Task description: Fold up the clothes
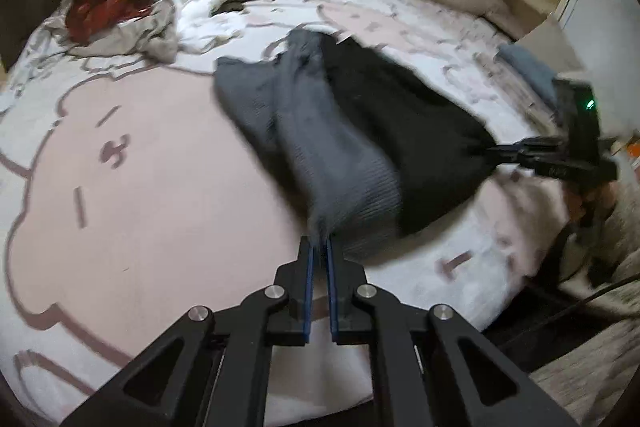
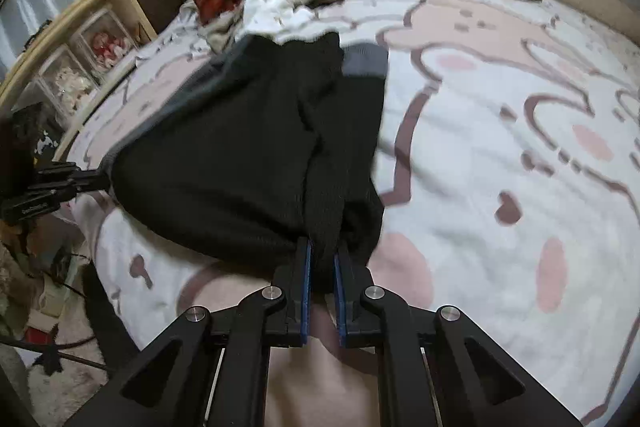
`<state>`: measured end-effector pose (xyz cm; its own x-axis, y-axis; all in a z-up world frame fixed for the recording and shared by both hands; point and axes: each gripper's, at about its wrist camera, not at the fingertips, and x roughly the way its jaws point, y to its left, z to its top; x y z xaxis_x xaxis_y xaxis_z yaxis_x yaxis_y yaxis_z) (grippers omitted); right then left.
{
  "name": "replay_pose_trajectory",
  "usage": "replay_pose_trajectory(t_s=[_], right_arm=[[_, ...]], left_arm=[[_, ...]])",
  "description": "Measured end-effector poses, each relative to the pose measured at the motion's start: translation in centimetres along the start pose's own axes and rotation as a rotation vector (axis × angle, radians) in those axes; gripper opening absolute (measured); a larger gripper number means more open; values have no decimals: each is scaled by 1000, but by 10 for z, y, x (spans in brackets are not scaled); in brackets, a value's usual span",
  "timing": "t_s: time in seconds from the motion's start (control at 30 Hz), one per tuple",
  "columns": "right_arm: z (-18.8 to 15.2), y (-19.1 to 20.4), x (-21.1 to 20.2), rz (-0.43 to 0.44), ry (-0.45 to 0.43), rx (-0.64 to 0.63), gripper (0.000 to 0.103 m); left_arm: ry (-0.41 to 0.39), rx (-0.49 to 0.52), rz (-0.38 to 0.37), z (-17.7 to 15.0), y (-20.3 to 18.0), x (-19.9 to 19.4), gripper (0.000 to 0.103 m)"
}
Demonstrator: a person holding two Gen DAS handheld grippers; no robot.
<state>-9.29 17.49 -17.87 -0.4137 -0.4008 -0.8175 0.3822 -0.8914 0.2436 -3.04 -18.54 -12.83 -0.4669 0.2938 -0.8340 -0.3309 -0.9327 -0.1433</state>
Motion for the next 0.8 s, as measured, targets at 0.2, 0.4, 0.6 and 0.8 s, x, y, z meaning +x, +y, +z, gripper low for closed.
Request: replay_pose_trajectory(t_s=[0.2, 0.4, 0.6, 0.8], right_arm=[[-3, -6, -2, 40, -11, 70, 11], [1, 1, -17, 18, -35, 103, 12], [0, -2, -49, -99, -114, 140, 22], [17, 8, -64, -39, -210, 106, 68]], left_arm=[[-67, -76, 38, 5, 14, -34, 1], [-130, 66, -75, 47, -55, -23, 1], [-42, 106, -14, 40, -63, 34, 5], [-95, 84, -7, 25, -58, 36, 7]])
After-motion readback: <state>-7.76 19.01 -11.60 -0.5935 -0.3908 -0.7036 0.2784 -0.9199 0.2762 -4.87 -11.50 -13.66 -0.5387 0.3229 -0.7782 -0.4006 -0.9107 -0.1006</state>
